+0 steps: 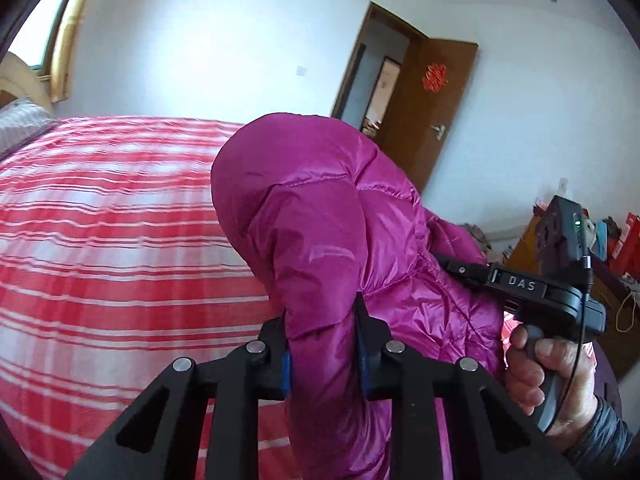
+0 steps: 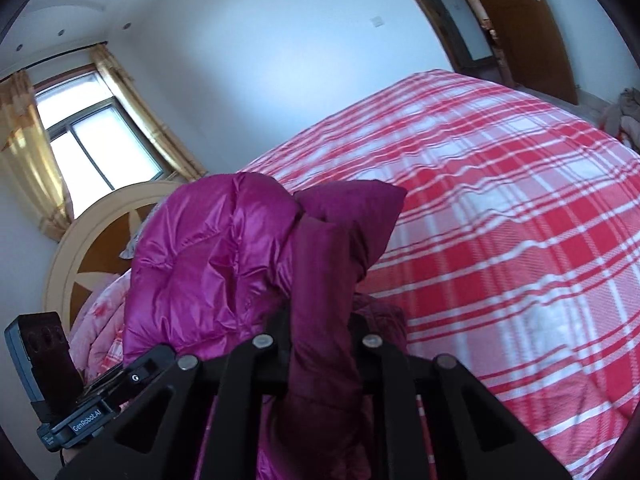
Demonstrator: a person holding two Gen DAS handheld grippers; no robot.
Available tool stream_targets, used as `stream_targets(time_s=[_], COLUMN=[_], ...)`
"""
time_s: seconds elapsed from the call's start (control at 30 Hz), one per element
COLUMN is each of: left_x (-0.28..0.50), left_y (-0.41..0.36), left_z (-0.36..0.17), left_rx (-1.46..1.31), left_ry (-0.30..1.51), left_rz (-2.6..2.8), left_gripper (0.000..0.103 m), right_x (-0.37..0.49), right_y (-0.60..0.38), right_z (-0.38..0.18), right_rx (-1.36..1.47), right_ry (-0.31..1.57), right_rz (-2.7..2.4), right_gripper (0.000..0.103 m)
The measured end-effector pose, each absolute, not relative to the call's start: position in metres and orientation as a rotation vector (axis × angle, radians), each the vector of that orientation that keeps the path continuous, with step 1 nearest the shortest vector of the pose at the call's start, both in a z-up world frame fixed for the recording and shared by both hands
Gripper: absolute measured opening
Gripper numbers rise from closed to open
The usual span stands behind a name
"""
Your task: Fold large clothes
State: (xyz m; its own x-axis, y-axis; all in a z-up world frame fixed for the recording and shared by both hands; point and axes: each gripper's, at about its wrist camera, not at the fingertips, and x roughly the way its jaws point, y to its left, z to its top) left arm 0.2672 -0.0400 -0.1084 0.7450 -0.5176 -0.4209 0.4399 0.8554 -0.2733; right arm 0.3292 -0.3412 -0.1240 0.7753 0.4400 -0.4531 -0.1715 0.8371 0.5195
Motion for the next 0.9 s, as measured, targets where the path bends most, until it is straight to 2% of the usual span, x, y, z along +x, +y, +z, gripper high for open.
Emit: stream_targets(time_s=[0.43, 0.7, 0.9], left_x=[0.250, 0.257, 0.266], left_y=[0.092, 0.152, 0.169], left_z=[-0.113, -0.131, -0.157], left_rx=[-0.225, -0.260, -0.267], left_ry=[0.465, 0.484, 0.521], left_rz=[-0.318, -0.212, -0.150], left_gripper=[0.024, 0.024, 0.024], right_x=[0.365, 0.386, 0.397], right_y=[-0.195, -0.114, -0.085], right_z=[-0.116, -0.126, -0.139], right_rx=[0.431, 0.395, 0.353], right_ry=[0.640, 0.699, 0.742], right_rz=[0.588, 0.674, 0.670], right_gripper=[0.016, 0.016, 0.016])
